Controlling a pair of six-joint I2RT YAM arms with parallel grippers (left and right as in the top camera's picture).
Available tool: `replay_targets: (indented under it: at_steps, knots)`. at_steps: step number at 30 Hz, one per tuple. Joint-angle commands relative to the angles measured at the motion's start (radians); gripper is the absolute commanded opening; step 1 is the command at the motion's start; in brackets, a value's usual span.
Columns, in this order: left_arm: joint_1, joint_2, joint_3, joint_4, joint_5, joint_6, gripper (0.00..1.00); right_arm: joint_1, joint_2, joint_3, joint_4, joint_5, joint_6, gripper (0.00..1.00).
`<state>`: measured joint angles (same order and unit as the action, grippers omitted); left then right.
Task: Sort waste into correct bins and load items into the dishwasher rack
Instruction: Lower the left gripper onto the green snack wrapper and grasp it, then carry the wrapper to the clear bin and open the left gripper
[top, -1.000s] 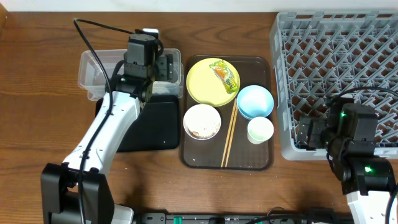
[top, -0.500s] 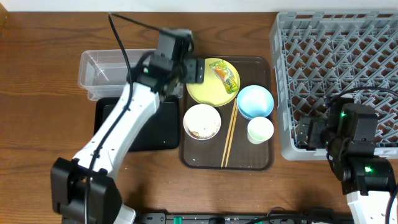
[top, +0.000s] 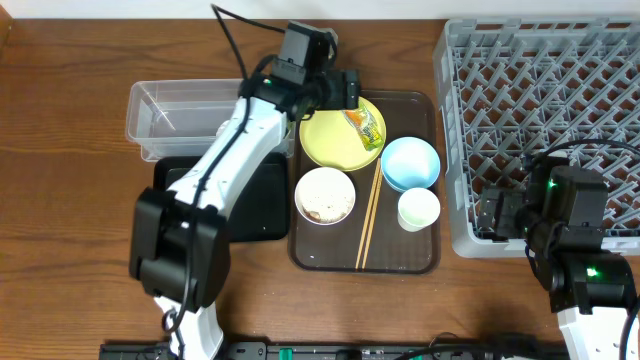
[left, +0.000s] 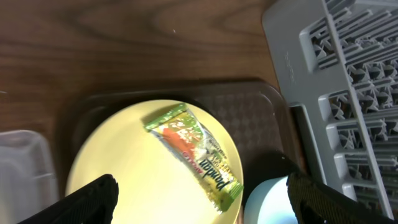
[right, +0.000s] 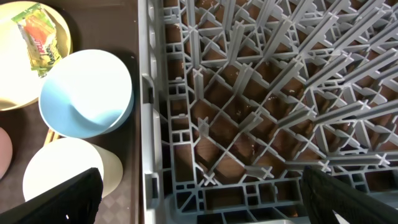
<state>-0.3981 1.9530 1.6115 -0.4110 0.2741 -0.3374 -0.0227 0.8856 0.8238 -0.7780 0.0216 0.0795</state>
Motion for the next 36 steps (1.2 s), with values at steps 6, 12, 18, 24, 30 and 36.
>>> replay_targets:
  at_steps: [6,12,18,24,30,36]
  knots:
    - [-0.046,0.138,0.009,0.020,0.029,-0.087,0.89,0.017,-0.004,0.021,0.000,-0.004,0.010,0.99]
    - [-0.071,0.218,0.009,0.019,0.029,-0.126,0.85,0.017,-0.005,0.021,0.000,-0.004,0.010,0.99]
    - [-0.086,0.247,0.009,0.020,0.029,-0.144,0.65,0.017,-0.005,0.021,0.000,-0.004,0.010,0.99]
    - [-0.103,0.249,-0.007,0.013,0.028,-0.143,0.59,0.017,-0.005,0.021,0.000,-0.004,0.010,0.99]
    - [-0.114,0.252,-0.017,0.013,-0.019,-0.148,0.59,0.017,-0.005,0.021,0.000,-0.004,0.010,0.99]
    - [-0.115,0.253,-0.019,0.013,-0.024,-0.155,0.59,0.017,-0.005,0.021,-0.001,-0.004,0.010,0.99]
